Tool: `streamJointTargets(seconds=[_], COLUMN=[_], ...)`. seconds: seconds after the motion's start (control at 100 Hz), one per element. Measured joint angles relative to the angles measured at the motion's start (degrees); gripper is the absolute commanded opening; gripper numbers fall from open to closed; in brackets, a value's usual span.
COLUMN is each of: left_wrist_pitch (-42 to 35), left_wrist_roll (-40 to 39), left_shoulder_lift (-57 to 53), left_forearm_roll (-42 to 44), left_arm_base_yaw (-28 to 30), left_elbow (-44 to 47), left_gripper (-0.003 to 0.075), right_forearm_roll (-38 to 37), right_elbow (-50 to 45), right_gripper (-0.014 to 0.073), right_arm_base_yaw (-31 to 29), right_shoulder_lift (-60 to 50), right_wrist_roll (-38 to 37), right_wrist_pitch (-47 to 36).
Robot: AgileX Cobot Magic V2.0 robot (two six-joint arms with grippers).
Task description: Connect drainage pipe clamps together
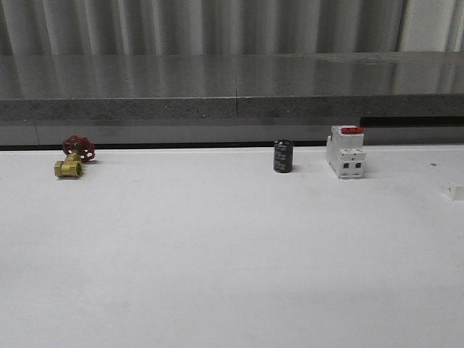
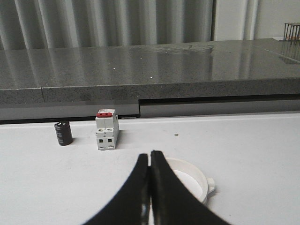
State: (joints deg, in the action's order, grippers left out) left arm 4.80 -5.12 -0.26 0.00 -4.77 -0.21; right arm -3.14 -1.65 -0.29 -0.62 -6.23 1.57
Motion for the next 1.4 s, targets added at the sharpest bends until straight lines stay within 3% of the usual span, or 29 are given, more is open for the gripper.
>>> streamJointTargets(seconds=[0.5,0.64,0.95,1.25,1.32,1.4], left_wrist_pitch=[1.61,8.58,35.54,40.07,40.67,41.36], left_wrist_roll=[0.00,0.00,0.00,0.00,0.00,0.00], left_shoulder_lift=[0.24,6.71,31.75,45.15,47.05,48.74], left_forearm_roll=[0.00,0.00,0.00,0.00,0.00,0.00], left_arm_base_yaw=[0.00,0.00,0.00,0.00,0.00,0.00], left_elbow=[-2.00,-11.91,-38.21,-43.22,-43.22,-43.22], left_gripper=[-0.0020,-0.0020,-0.0020,-0.0017,0.0031,0.0168], right_forearm_roll=[0.00,0.00,0.00,0.00,0.00,0.00], right_elbow=[0.00,0.00,0.00,0.00,0.00,0.00], right_gripper=[-0.0066,-0.0066,-0.0066,-0.0066,-0.0066,-0.0066], right_arm_base_yaw=[0.00,0.00,0.00,0.00,0.00,0.00], right_shoulder_lift=[0.00,0.00,0.00,0.00,0.00,0.00], right_wrist_roll=[0.00,0.00,0.00,0.00,0.00,0.00], right_wrist_pitch=[0.00,0.00,0.00,0.00,0.00,0.00])
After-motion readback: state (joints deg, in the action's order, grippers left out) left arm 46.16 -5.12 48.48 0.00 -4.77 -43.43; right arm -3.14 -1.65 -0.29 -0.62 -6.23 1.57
